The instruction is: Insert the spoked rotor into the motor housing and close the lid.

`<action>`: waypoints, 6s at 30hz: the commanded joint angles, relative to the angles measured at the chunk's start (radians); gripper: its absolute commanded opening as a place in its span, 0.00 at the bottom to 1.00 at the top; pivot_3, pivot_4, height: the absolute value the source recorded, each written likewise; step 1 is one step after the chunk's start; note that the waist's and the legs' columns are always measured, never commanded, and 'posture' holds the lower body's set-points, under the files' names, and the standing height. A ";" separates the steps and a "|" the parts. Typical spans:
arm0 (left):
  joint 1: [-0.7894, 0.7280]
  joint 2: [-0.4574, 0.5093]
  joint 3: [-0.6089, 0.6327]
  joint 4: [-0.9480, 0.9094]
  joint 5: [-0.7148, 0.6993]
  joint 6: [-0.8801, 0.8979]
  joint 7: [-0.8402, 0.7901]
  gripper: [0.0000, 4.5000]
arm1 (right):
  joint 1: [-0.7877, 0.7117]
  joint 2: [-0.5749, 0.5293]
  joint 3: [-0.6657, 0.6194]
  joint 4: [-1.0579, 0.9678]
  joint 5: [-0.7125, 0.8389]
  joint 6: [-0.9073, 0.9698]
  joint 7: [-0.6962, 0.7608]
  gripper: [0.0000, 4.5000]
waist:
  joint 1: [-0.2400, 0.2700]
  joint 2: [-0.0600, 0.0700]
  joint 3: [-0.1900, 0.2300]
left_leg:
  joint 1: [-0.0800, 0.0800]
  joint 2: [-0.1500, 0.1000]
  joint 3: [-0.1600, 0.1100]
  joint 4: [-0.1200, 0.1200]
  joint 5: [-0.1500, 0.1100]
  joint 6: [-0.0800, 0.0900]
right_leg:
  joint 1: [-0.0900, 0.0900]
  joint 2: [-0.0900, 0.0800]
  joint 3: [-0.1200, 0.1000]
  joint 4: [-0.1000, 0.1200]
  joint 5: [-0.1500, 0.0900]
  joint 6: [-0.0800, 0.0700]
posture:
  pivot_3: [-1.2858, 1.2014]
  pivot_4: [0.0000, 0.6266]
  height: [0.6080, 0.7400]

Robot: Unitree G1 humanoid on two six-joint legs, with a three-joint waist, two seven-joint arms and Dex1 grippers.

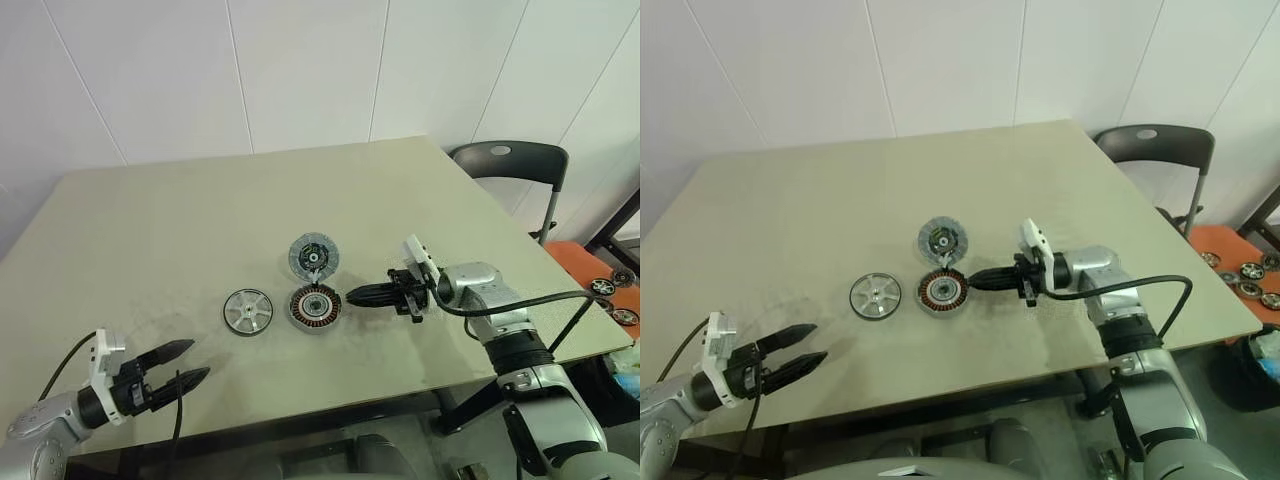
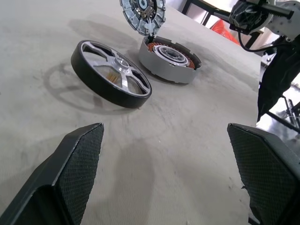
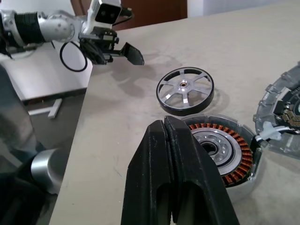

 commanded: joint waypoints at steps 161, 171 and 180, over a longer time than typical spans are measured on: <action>-0.077 -0.380 -0.060 -0.259 -0.325 0.490 0.832 1.00 | 0.070 -0.027 -0.109 0.101 -0.068 -0.197 -0.280 0.01 | 0.021 0.004 0.002 | 0.003 -0.002 0.001 0.005 0.001 -0.002 | 0.014 0.002 0.001 -0.002 -0.001 0.004 | 0.52 0.00 1.00; -0.047 -0.393 -0.088 -0.339 -0.361 0.525 0.889 0.47 | 0.066 -0.027 -0.107 0.111 -0.070 -0.202 -0.277 0.00 | 0.025 0.002 0.003 | -0.001 -0.003 0.000 0.003 0.001 -0.002 | 0.005 0.000 0.003 -0.004 0.000 0.004 | 0.52 0.00 1.00; -0.020 -0.408 -0.117 -0.377 -0.357 0.521 0.884 0.33 | 0.065 -0.023 -0.106 0.118 -0.074 -0.212 -0.280 0.00 | 0.024 -0.002 0.005 | -0.001 -0.003 0.001 0.002 0.001 -0.001 | 0.005 0.001 0.003 -0.004 -0.001 0.005 | 0.52 0.00 1.00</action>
